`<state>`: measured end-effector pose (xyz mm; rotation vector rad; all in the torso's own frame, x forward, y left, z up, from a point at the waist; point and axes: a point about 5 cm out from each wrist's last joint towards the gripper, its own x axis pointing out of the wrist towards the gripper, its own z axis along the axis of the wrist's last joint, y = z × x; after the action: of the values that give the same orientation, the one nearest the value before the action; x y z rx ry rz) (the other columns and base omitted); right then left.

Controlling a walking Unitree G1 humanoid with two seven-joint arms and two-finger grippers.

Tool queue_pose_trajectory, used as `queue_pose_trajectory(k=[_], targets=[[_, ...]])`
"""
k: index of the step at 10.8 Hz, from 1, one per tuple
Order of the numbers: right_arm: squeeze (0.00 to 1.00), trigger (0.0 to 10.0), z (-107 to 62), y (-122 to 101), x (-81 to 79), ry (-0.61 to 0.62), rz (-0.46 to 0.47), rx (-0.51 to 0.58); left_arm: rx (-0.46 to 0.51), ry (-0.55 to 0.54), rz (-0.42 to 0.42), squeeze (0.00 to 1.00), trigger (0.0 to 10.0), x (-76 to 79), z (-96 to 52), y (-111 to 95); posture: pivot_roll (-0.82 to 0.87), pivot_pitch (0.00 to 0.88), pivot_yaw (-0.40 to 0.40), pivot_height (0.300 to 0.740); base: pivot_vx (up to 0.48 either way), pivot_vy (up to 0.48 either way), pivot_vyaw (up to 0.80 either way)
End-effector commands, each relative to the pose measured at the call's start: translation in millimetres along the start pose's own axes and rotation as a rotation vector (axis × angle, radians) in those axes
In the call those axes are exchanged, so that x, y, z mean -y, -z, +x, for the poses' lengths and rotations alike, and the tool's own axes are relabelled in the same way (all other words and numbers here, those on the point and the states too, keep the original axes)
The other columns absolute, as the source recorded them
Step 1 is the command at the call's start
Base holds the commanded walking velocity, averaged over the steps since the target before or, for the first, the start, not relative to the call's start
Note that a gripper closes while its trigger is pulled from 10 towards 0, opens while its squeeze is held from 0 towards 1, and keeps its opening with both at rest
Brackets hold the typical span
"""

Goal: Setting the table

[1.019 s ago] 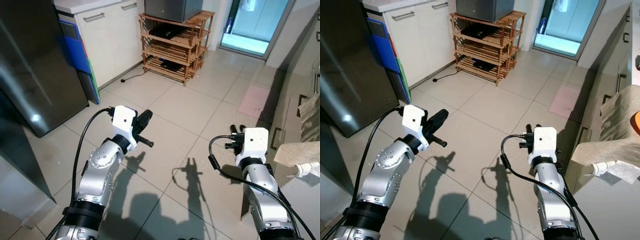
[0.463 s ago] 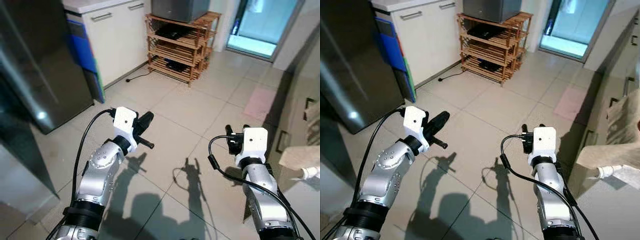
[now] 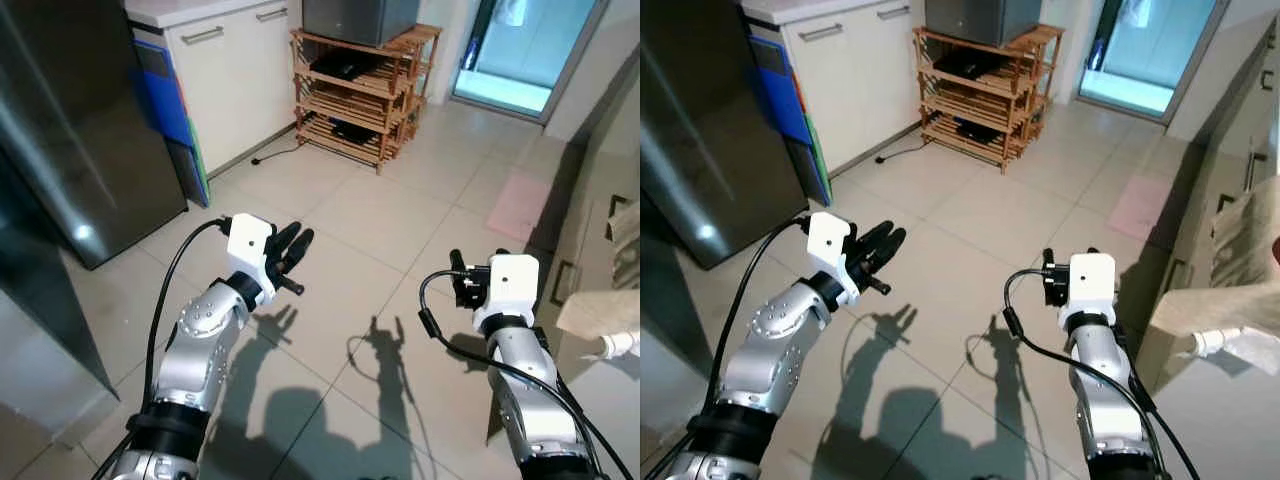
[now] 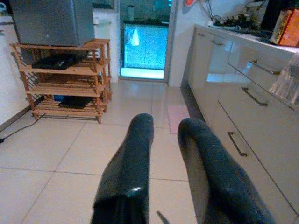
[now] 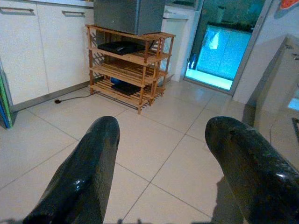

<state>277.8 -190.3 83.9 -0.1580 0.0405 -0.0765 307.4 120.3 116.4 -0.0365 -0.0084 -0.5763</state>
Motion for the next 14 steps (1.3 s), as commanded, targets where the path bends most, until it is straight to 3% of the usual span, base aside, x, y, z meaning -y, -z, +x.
queue_pose_trajectory(k=[1, 2, 10, 12, 14], targets=[[0.0, 10.0, 1.7, -2, 2.2, 0.002, 0.009, -0.002, -0.005, 0.01, 0.014, 0.36, 10.0, 1.3, 0.3, 0, -0.03, 0.001, 0.005, 0.735, 0.0, 0.0, -0.54], [0.0, 10.0, 1.7, -2, 0.9, 0.0, 0.009, -0.003, -0.009, 0.009, 0.019, 0.0, 10.0, 1.7, 0.7, 0, -0.03, 0.003, 0.006, 0.735, 0.0, 0.0, -0.56], [0.0, 10.0, 0.3, -4, 1.2, -0.009, 0.016, 0.012, 0.015, 0.013, 0.029, 0.0, 10.0, 3.9, 0.5, -3, -0.03, 0.015, 0.002, 0.735, 0.0, 0.0, -0.6], [0.0, 10.0, -5.4, -22, 0.0, -0.05, -0.002, 0.107, 0.131, -0.119, 0.019, 0.0, 10.0, -18.1, -2.8, -23, -0.04, 0.012, 0.004, 0.735, 0.0, 0.0, -0.62], [0.0, 10.0, -6.7, -16, -2.9, -0.066, -0.001, 0.08, 0.108, -0.11, 0.012, 0.0, 10.0, -19.6, -3.1, -19, -0.04, 0.005, 0.007, 0.735, 0.0, 0.0, -0.62]])
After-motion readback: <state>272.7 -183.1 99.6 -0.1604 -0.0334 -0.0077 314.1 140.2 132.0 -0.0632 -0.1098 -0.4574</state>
